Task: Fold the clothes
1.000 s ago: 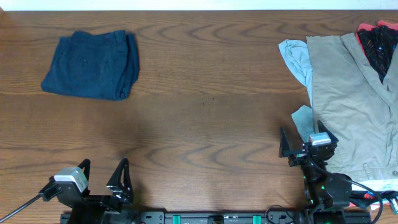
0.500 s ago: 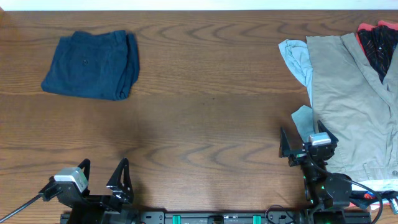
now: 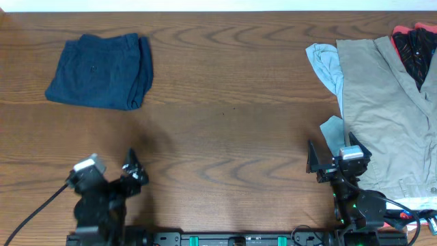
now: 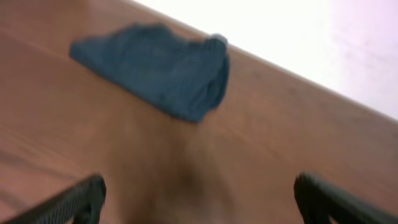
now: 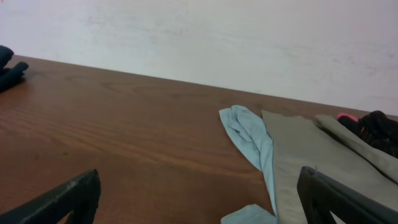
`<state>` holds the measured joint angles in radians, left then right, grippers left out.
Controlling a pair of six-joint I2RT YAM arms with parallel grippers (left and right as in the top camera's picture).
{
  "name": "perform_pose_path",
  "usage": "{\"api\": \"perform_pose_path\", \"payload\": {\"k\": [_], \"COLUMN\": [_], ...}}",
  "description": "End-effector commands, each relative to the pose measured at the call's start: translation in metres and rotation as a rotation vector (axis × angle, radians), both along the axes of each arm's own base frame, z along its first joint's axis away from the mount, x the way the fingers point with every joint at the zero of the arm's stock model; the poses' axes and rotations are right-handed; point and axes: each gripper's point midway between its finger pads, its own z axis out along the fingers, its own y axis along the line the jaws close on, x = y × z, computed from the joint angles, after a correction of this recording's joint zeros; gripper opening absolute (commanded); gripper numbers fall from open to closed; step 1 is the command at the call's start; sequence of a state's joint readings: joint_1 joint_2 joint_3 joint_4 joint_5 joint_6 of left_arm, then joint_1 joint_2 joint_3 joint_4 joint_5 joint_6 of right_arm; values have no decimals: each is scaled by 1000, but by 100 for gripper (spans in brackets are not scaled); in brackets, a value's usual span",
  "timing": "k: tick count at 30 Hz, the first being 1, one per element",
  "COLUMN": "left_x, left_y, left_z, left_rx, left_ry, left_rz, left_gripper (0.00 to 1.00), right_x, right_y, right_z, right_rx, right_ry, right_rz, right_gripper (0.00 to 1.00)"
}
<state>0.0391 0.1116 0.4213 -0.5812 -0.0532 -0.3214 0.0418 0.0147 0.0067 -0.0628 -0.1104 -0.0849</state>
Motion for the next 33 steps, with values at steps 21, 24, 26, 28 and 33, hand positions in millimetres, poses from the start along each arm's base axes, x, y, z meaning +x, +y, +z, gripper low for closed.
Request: {"api": "perform_pose_path", "payload": {"k": [21, 24, 26, 28, 33], "left_x": [42, 42, 42, 42, 42], "left_y": [-18, -18, -18, -18, -18], "left_z": [-52, -52, -53, -53, -53], "left_rx": [19, 19, 19, 19, 19], "left_ry": [-201, -199, -198, -198, -198], "left_rz": [-106, -106, -106, -106, -106], "left_gripper": [98, 98, 98, 98, 98], "right_x": [0, 0, 0, 0, 0], "right_y": [0, 0, 0, 0, 0], "right_z": [0, 0, 0, 0, 0], "right_rx": [-6, -6, -6, -6, -6], "right_ry": [-4, -4, -4, -4, -4], "right_rz": [-4, -4, -4, -4, -4], "right_gripper": [99, 99, 99, 99, 99]}}
